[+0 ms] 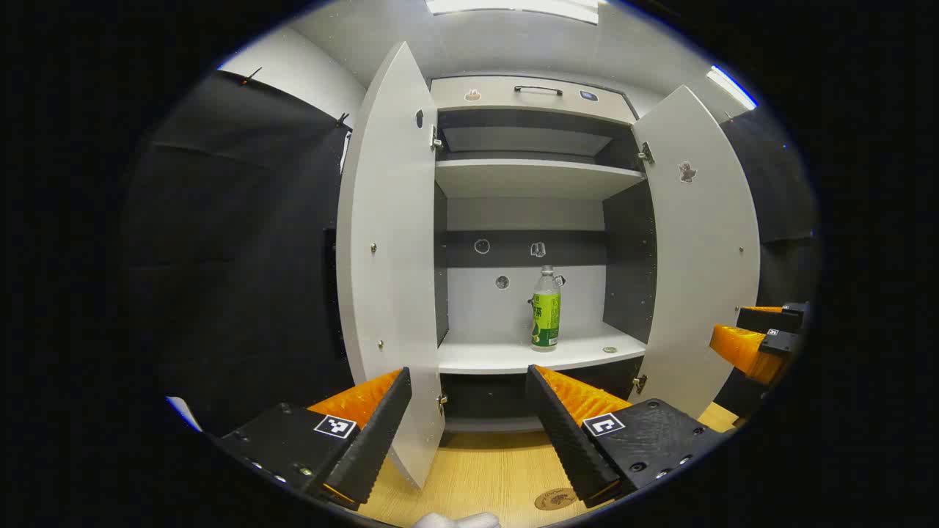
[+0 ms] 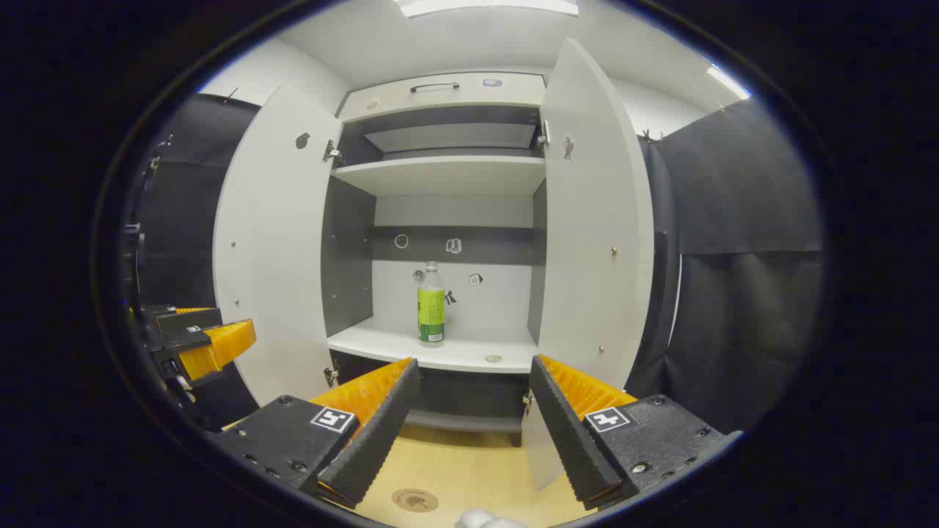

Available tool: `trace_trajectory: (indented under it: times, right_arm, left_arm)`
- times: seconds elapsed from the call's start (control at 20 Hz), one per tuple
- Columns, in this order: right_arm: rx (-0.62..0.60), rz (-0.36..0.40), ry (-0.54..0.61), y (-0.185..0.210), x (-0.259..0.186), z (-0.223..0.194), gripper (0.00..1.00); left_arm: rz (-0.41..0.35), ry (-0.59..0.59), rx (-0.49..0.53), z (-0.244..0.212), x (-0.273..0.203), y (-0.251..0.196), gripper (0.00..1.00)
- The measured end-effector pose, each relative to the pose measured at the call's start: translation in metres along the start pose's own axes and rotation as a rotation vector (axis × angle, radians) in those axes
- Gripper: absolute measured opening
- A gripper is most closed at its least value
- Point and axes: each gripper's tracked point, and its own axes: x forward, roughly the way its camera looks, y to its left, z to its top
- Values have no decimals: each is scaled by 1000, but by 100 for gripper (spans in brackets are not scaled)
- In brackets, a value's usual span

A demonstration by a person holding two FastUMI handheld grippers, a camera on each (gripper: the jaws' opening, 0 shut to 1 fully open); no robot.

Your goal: Grasp the bottle in the cabinet with the left hand and place it on the coaster, then close the right door with the right hand and the left door with the left hand.

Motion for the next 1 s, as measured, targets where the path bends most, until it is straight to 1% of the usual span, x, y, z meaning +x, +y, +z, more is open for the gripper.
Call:
trace_trajectory:
  times: [0.6,0.8,1.0]
  right_arm:
    - [-11,-50,-14,-6,12,9,99]
    - [-8,-60,-17,-8,14,14,99]
    - [-18,-65,-23,-8,11,21,99]
  left_arm:
    - [-68,-25,-6,7,38,-17,96]
    - [-102,-37,-11,14,55,-30,96]
    - [-145,-68,-5,29,85,-53,96]
